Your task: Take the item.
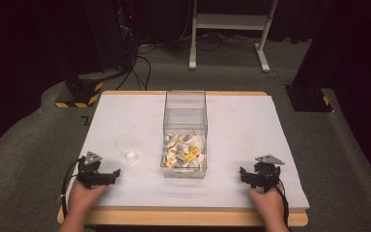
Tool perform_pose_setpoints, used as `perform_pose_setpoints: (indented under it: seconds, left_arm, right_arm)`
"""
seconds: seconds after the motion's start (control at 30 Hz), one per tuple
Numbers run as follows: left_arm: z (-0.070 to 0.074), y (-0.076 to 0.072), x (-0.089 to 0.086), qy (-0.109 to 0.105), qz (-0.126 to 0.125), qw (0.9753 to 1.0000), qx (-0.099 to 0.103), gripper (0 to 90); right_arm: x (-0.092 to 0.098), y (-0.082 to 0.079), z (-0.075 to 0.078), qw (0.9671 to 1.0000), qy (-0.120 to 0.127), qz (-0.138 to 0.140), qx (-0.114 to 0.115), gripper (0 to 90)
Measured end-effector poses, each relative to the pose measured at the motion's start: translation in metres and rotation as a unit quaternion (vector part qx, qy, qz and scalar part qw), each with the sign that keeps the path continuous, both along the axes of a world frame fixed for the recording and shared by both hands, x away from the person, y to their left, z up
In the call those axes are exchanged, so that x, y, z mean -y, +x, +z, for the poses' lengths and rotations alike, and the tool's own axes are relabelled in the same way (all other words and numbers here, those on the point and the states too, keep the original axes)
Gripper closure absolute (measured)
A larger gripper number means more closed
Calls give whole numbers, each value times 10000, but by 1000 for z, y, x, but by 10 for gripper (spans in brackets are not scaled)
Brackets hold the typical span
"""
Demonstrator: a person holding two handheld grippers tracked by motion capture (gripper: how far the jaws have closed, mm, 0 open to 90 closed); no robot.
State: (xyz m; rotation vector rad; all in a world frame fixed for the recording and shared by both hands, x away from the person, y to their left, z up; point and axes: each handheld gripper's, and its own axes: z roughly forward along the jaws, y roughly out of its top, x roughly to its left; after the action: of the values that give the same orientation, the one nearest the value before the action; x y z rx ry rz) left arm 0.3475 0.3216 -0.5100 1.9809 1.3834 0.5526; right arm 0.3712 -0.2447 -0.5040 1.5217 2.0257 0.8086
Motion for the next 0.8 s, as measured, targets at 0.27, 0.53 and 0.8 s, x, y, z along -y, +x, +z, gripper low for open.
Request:
perform_pose_setpoints:
  seconds: [0.27,0.53,0.8]
  left_arm:
    - [6,-1,-13,-191,187,9996,79,0]
    - [21,-8,-17,-224,140,9995,199,1]
    - [36,-14,-9,-288,46,9989,356,4]
  right_arm:
    - [1,0,0,10000,12,14,11,107]
    - [1,0,0,10000,14,22,19,107]
    - [1,0,-1,10000,5,32,32,107]
